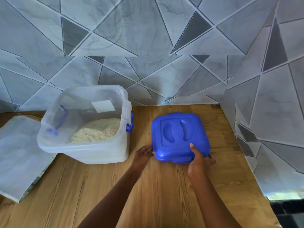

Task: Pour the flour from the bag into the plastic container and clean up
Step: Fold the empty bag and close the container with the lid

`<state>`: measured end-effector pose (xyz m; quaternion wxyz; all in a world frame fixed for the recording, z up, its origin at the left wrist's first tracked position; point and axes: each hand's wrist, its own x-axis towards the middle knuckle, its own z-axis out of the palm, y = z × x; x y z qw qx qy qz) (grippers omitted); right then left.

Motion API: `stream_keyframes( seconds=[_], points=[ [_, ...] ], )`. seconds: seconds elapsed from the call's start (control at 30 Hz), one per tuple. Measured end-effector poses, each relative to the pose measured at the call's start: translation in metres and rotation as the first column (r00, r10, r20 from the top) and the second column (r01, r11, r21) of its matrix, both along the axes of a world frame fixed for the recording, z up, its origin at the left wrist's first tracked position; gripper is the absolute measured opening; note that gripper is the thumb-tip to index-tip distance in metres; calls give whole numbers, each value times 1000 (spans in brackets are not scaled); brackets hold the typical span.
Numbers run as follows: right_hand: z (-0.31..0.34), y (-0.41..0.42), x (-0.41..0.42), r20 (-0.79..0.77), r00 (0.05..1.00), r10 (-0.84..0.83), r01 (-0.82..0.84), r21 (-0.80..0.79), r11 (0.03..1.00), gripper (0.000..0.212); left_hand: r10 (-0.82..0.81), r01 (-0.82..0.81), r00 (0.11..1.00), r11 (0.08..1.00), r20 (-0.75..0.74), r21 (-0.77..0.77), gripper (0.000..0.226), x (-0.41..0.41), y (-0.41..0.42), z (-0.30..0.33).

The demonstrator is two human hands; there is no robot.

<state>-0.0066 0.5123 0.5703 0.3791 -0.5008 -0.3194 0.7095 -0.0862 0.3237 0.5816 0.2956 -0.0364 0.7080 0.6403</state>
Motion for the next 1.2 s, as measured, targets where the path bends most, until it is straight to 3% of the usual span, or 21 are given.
stream_keyframes(
  seconds=[0.1,0.23,0.33,0.43,0.57,0.63,0.7,0.77,0.9,0.97,1.07,1.13,1.2],
  points=[
    [-9,-23,13,-236,954,185,-207,-73,976,59,-36,35,999,999,-28,-37,46,4,-1,-5],
    [-1,-23,27,-311,920,238,-270,-66,960,48,-94,84,991,991,-92,-107,42,4,-1,-1],
    [16,-3,26,-377,889,258,-295,-42,955,52,-251,163,914,947,-319,-278,39,9,1,22],
    [38,12,24,-437,865,246,-297,-50,954,50,-331,119,705,927,-627,-355,38,8,-6,64],
    [80,15,9,-533,770,350,-390,41,920,46,-370,78,295,928,-881,-363,36,-5,-30,137],
    [104,10,-6,-590,694,412,-458,79,885,46,-277,-70,140,955,-951,-289,29,-14,-51,164],
    [124,3,-24,-604,630,488,-539,112,835,44,-204,-290,46,934,-978,-208,22,-28,-78,178],
    [143,-9,-45,-591,543,597,-642,167,749,40,-179,-503,63,844,-982,-186,20,-43,-114,180],
    [176,-37,-91,-415,411,811,-786,290,546,55,-90,-729,354,597,-931,-335,43,-67,-188,165],
    [186,-51,-114,-362,356,862,-841,278,464,53,116,-693,488,655,-865,-303,57,-76,-211,160],
    [196,-64,-141,-250,266,931,-909,256,328,39,397,-569,657,818,-641,-76,59,-84,-226,161],
    [202,-73,-153,-181,231,956,-936,228,269,23,393,-503,714,864,-580,-34,62,-83,-231,162],
    [208,-80,-162,-107,247,963,-938,224,266,13,320,-459,734,883,-598,-91,68,-81,-233,160]
  ],
)
